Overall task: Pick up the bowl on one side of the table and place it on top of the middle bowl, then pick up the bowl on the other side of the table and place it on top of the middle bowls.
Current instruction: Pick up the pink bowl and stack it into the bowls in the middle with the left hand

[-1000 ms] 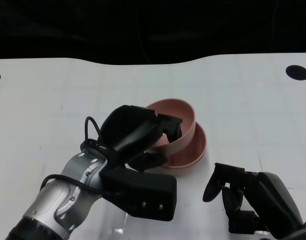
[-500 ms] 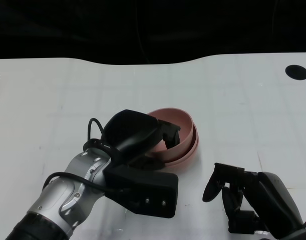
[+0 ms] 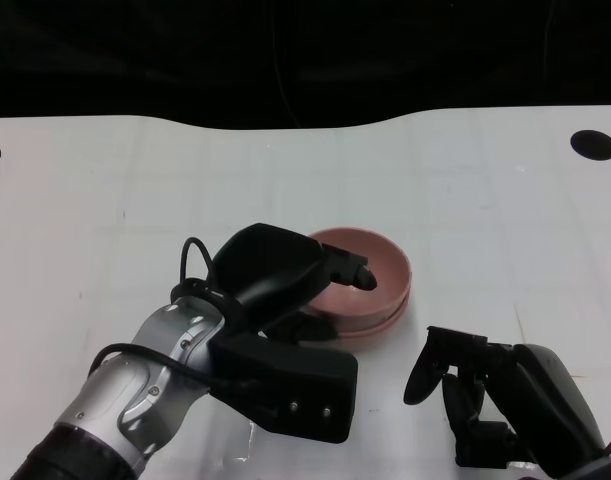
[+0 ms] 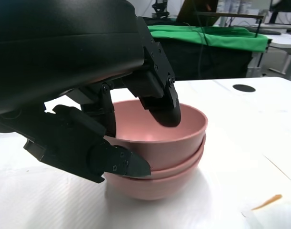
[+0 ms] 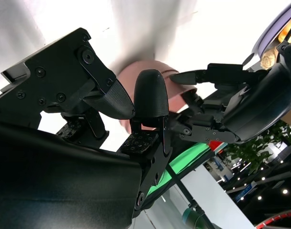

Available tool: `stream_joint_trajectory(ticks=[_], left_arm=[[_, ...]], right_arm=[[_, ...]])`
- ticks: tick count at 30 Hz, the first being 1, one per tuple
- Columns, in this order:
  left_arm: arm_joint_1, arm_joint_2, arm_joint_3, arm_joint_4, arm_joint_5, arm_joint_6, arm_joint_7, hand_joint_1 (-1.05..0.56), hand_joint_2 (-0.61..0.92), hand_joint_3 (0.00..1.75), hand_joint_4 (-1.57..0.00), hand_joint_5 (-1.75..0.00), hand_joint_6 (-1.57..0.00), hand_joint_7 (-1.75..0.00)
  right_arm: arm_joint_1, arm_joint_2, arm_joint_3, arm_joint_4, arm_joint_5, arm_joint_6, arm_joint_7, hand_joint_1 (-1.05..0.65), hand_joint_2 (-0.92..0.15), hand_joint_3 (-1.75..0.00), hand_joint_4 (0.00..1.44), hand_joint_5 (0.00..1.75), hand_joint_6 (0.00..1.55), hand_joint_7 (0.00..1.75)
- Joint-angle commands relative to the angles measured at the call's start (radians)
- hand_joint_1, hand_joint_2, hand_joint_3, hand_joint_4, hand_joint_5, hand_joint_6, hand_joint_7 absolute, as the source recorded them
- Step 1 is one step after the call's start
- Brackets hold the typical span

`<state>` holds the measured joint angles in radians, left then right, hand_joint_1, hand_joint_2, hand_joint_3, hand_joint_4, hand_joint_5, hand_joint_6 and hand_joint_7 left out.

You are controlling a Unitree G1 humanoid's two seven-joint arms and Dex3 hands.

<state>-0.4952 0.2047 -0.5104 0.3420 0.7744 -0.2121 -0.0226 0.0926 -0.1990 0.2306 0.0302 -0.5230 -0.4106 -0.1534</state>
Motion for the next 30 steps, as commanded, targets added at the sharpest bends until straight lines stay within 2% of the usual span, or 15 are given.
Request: stream_joint_trajectory(ticks=[1, 5, 6, 7, 11, 22, 30], left_arm=[[-0.01, 0.016, 0.0, 0.004, -0.009, -0.008, -0.012, -0.36, 0.92, 0.2, -0.66, -0.68, -0.67, -0.08], [-0.014, 0.02, -0.005, 0.004, -0.009, -0.001, -0.043, -0.36, 0.92, 0.2, -0.66, -0.67, -0.67, -0.08], [-0.017, 0.023, -0.01, 0.004, -0.009, 0.005, -0.067, -0.4, 0.92, 0.23, -0.57, -0.54, -0.61, -0.04], [-0.018, 0.025, -0.012, 0.003, -0.009, 0.009, -0.085, -0.42, 0.92, 0.24, -0.55, -0.49, -0.59, -0.03], [-0.008, 0.039, -0.001, -0.036, 0.0, 0.019, -0.105, -0.51, 0.92, 0.24, -0.42, -0.37, -0.46, 0.0], [0.062, 0.089, 0.05, -0.208, -0.02, 0.071, -0.134, -0.58, 0.92, 0.29, -0.29, -0.33, -0.37, 0.0], [0.141, 0.126, 0.12, -0.311, -0.066, 0.061, -0.126, -0.55, 0.92, 0.27, -0.31, -0.37, -0.39, -0.01]], right_arm=[[0.006, -0.009, -0.01, -0.012, 0.011, 0.008, 0.005, -0.15, -0.21, -1.5, 0.89, 1.75, 0.8, 1.42], [0.005, -0.007, -0.011, -0.011, 0.013, 0.007, 0.006, -0.15, -0.21, -1.5, 0.89, 1.75, 0.8, 1.42], [0.004, -0.006, -0.011, -0.01, 0.014, 0.006, 0.005, -0.15, -0.21, -1.5, 0.89, 1.75, 0.8, 1.42], [0.004, -0.006, -0.011, -0.009, 0.015, 0.006, 0.005, -0.15, -0.21, -1.49, 0.89, 1.75, 0.8, 1.42], [0.001, -0.007, -0.012, -0.006, 0.011, 0.001, 0.001, -0.15, -0.21, -1.49, 0.89, 1.75, 0.8, 1.42], [0.003, -0.006, -0.012, -0.005, 0.013, 0.004, 0.002, -0.15, -0.21, -1.5, 0.9, 1.75, 0.81, 1.41], [0.001, -0.002, -0.012, -0.001, 0.014, 0.004, -0.001, -0.14, -0.2, -1.51, 0.9, 1.75, 0.81, 1.42]])
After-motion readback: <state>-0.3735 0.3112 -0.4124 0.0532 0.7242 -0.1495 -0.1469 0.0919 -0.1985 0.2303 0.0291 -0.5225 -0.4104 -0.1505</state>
